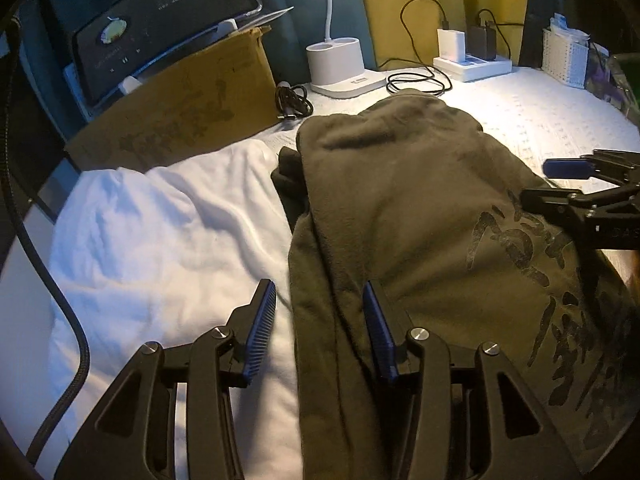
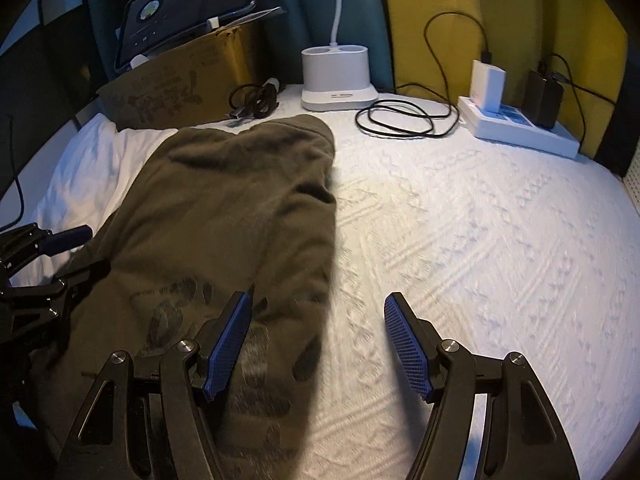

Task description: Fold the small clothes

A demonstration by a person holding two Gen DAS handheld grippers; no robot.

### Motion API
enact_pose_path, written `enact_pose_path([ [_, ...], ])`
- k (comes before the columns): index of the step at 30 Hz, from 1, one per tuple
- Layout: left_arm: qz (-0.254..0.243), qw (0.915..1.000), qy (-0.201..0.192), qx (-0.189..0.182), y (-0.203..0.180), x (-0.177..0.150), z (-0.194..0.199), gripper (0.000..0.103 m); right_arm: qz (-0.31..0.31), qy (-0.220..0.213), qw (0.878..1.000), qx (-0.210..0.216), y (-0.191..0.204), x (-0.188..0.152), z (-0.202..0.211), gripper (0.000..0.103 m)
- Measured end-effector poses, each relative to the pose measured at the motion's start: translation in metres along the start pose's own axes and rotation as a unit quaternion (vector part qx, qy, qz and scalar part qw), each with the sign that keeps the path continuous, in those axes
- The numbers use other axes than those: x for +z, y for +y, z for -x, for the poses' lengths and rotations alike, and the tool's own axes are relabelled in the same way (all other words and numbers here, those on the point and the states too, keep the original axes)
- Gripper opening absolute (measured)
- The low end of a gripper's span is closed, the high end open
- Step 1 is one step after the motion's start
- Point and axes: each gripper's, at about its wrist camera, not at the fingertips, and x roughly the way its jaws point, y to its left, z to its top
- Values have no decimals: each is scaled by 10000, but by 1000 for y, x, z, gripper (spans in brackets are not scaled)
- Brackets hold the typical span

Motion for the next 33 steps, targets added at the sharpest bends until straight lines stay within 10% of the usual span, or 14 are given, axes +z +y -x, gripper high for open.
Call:
enact_pose_path([
  [12, 358, 9959, -274, -785, -13, -4, 36, 46, -17, -205, 9998, -34, 1, -21, 37, 71],
  [23, 224, 9994, 105, -258, -23, -32, 25, 47, 167, 32, 9998, 137, 8, -54, 38, 71],
  [33, 407, 9978, -126, -501, -35, -35, 56, 48, 107, 4, 9998, 141, -6, -73, 58, 71],
])
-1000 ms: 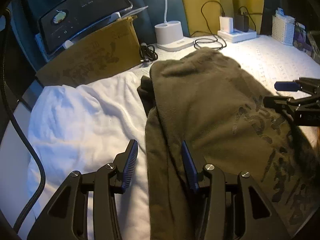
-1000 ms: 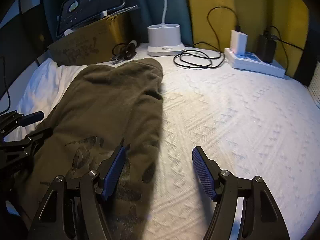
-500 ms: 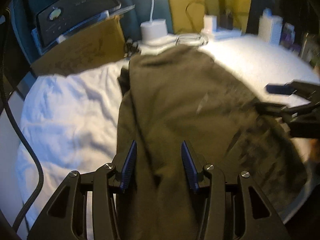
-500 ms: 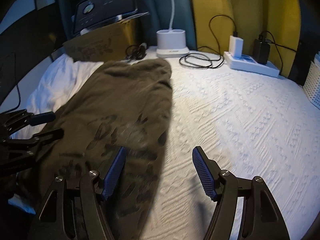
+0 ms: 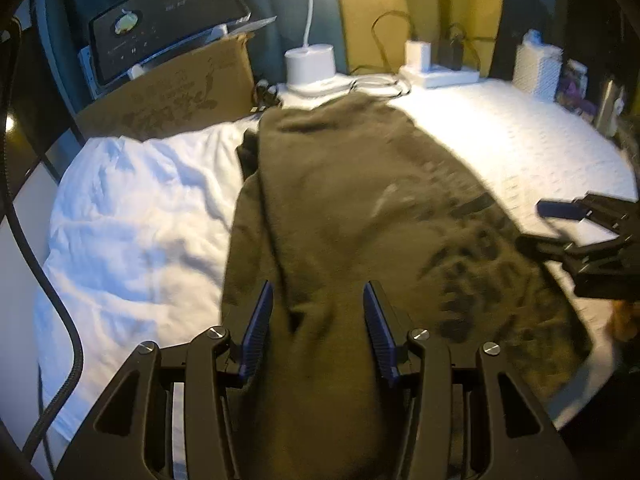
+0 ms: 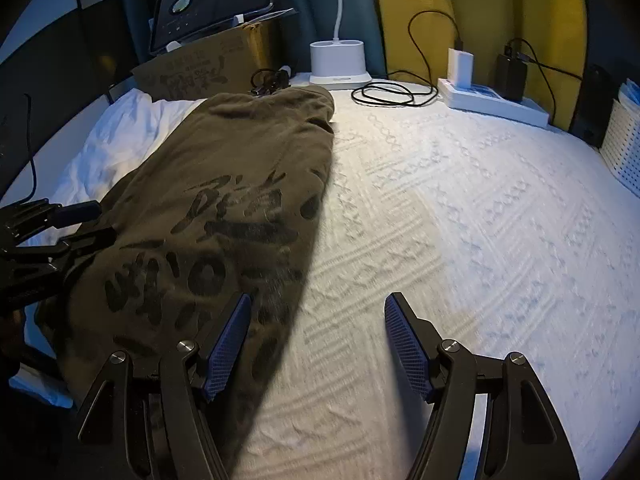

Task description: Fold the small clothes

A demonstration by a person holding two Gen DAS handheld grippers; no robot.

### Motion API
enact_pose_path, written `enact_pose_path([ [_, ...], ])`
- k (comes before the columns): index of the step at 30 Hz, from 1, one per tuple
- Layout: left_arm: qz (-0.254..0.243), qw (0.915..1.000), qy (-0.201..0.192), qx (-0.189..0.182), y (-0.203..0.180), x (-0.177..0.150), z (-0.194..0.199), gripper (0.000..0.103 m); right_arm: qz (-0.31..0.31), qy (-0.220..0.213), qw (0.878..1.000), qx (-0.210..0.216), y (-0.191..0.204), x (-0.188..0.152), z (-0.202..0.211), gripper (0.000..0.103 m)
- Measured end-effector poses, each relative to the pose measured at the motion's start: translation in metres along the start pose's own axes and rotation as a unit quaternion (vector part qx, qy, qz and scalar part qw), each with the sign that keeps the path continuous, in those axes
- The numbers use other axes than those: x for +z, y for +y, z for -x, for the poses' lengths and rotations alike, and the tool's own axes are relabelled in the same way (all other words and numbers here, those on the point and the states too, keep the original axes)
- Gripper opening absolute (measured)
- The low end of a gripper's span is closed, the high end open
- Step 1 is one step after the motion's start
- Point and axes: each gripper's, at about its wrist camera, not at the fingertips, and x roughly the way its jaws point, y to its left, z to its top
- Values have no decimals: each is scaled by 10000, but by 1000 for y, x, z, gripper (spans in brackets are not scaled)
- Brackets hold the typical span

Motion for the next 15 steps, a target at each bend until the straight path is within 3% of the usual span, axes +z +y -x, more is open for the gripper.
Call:
enact_pose_path([
  [2, 104, 9997, -197, -72, -5, 0, 8, 61, -24, -23, 10000, -17, -4, -5, 6, 71],
  [3, 171, 9995, -256, -110, -8, 0, 10, 63, -40, -41, 10000, -32, -6, -8, 9, 71],
  [7, 422, 9980, -297, -376, -18, 0, 13, 63, -94, -82, 9998, -121, -15, -20, 23, 71],
  [15, 287, 9964, -397, -697, -57, -2, 21, 64, -300, -179, 9986, -392, -40, -45, 54, 71],
])
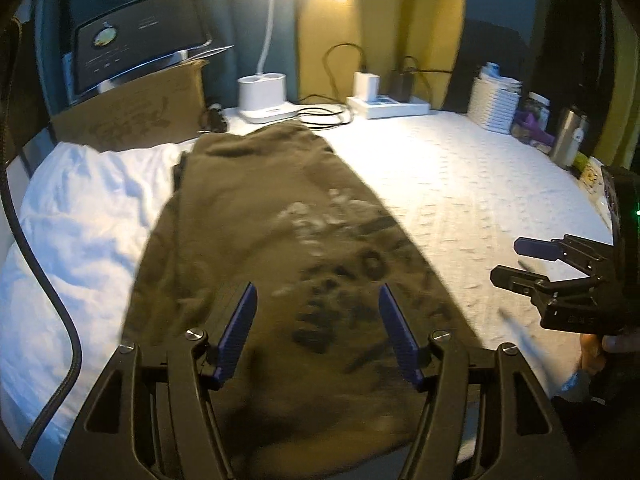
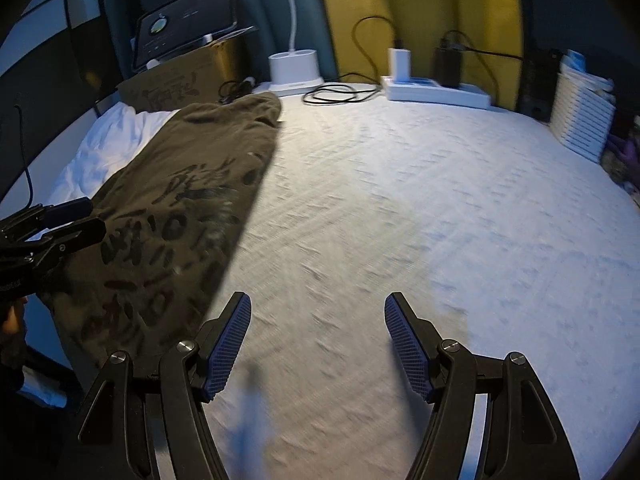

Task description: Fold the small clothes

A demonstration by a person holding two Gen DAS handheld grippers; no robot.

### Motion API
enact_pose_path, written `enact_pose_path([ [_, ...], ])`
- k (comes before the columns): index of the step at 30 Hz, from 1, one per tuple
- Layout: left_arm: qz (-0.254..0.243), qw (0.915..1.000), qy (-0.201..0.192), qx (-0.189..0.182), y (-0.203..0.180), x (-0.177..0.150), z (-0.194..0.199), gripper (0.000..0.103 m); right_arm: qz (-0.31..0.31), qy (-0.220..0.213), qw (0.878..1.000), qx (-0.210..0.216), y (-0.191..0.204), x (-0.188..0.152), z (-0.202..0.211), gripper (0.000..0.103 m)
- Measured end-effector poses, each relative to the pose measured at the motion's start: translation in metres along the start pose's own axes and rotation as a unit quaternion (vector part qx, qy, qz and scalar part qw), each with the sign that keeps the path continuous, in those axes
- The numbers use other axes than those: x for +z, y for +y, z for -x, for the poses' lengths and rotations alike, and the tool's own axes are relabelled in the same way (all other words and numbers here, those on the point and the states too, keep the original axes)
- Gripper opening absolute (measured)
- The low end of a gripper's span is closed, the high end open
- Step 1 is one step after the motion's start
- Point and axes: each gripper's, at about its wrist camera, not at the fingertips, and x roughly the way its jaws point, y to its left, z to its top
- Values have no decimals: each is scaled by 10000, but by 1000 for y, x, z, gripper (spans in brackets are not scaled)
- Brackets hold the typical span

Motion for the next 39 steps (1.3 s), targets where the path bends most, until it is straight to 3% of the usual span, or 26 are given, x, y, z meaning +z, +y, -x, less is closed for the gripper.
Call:
enact_pose_path([
  [7, 36, 9996, 23, -282, -30, -2, 7, 66, -184, -113, 9994, -254, -24, -19, 26, 71],
  [10, 58, 9994, -16, -338, -39, -2, 11, 83, -267, -144, 9990, -335, -33, -27, 36, 74],
  [11, 80, 9993, -38, -361, -40, -1, 13, 85, -315, -163, 9988, -349, -36, -30, 41, 77],
  [21, -65, 9979, -577, -299, -55, 17, 44, 85, -542, -464, 9953, -659, -53, -38, 87, 80],
  [39, -175, 9889, -1453, -272, -65, 40, 91, 91, -354, -1566, 9786, -1290, -40, -2, 179, 82],
])
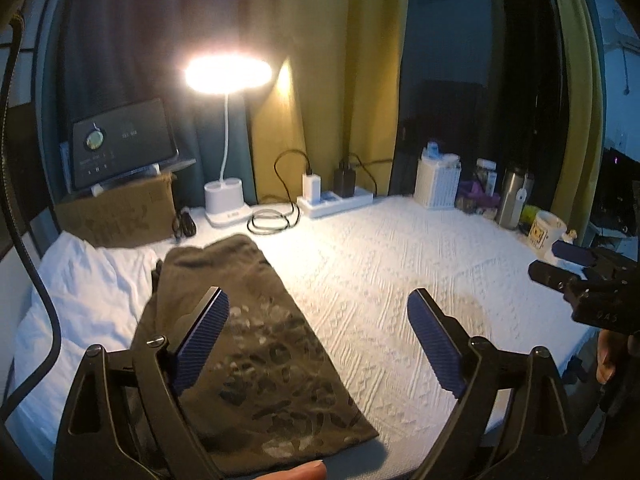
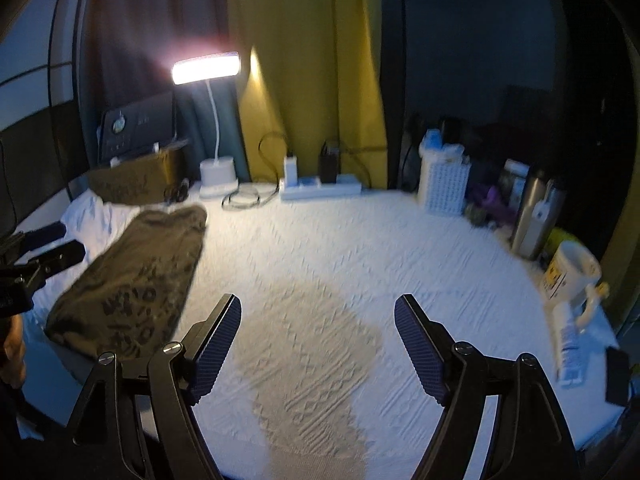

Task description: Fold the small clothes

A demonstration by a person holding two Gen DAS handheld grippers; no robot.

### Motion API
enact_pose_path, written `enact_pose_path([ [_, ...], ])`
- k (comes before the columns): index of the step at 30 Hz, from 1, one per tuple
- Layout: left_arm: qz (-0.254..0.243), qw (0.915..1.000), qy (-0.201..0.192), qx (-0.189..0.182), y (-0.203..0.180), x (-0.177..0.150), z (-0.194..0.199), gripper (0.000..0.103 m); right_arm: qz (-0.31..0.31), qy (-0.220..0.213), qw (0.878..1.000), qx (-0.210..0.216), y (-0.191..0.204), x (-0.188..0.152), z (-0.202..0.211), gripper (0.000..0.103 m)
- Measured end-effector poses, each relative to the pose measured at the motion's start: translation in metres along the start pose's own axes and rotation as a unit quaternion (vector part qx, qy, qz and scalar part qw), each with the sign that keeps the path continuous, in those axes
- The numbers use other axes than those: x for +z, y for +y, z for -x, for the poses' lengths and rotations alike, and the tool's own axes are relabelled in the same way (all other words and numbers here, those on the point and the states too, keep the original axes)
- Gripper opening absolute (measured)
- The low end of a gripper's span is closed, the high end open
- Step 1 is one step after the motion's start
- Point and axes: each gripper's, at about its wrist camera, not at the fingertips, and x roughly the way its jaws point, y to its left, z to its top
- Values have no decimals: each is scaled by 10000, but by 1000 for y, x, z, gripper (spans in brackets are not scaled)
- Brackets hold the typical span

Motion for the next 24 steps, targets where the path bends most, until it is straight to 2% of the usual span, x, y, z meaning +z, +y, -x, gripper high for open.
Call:
enact_pose_path([
  [4, -31, 9998, -197, 10, -1, 7, 9, 91, 18, -377, 9993, -44, -1, 13, 22, 90],
  [15, -140, 9964, -801, 236, 2, 26, 41, 92, 183, -965, 9948, -261, 5, 35, 65, 91],
  [24, -103, 9925, -1181, 300, 11, 36, 69, 94, 118, -1203, 9922, -295, 16, 46, 90, 94],
])
